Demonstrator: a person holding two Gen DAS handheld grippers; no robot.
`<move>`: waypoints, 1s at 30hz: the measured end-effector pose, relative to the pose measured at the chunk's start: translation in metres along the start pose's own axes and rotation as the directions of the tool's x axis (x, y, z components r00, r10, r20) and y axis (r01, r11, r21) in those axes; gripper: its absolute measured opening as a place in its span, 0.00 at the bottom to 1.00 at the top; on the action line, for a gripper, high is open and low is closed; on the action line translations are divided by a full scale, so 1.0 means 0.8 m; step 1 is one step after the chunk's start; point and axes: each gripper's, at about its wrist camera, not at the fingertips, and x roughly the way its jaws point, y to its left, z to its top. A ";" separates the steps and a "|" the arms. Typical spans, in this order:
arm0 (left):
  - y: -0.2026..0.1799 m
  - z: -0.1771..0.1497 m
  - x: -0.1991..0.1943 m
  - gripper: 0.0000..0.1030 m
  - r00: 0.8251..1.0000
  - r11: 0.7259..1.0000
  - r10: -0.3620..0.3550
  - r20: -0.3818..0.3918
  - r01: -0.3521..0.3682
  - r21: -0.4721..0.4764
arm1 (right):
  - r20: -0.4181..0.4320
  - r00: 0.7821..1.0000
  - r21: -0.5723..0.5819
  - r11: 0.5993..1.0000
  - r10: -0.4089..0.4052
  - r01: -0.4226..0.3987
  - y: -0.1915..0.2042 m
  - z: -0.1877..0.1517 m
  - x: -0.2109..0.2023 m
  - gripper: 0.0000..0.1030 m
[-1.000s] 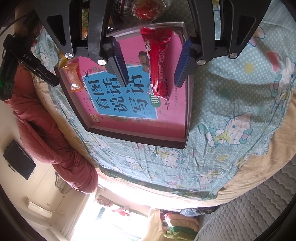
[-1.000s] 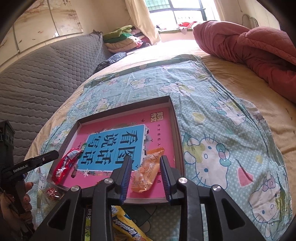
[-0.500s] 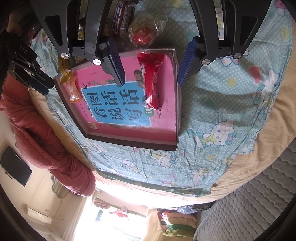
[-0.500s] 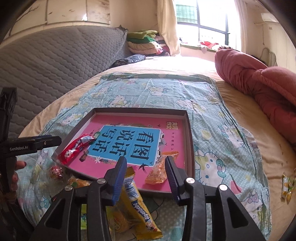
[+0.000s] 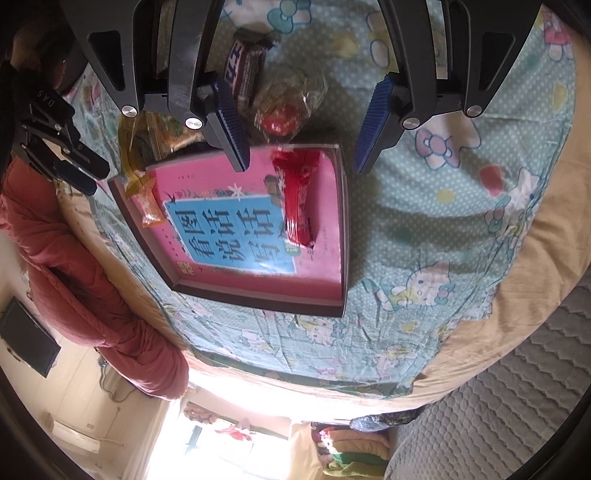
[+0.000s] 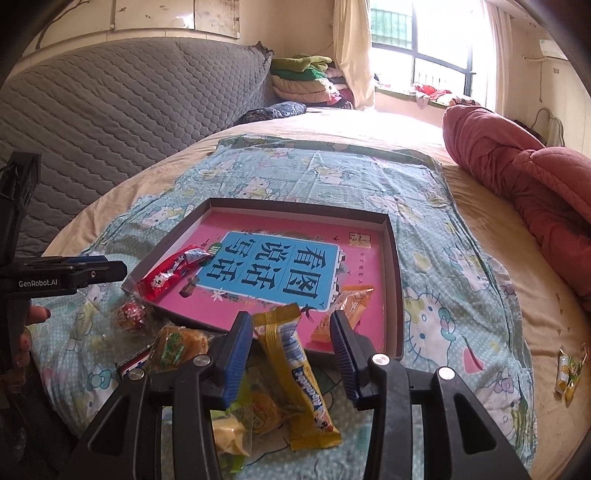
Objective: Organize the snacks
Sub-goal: 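Move the left tool to the red candy in clear bag while the right moves to the yellow bar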
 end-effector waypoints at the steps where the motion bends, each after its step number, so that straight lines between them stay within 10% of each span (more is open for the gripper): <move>1: 0.001 -0.004 -0.001 0.59 1.000 1.000 -0.003 -0.007 0.003 0.000 | -0.009 1.000 0.008 1.000 0.008 -0.008 -0.001 -0.002 -0.002 0.42; 30: -0.014 -0.040 0.033 0.59 0.988 0.993 0.007 -0.157 0.011 0.115 | -0.192 0.980 0.124 0.992 0.048 -0.024 -0.028 -0.045 0.037 0.42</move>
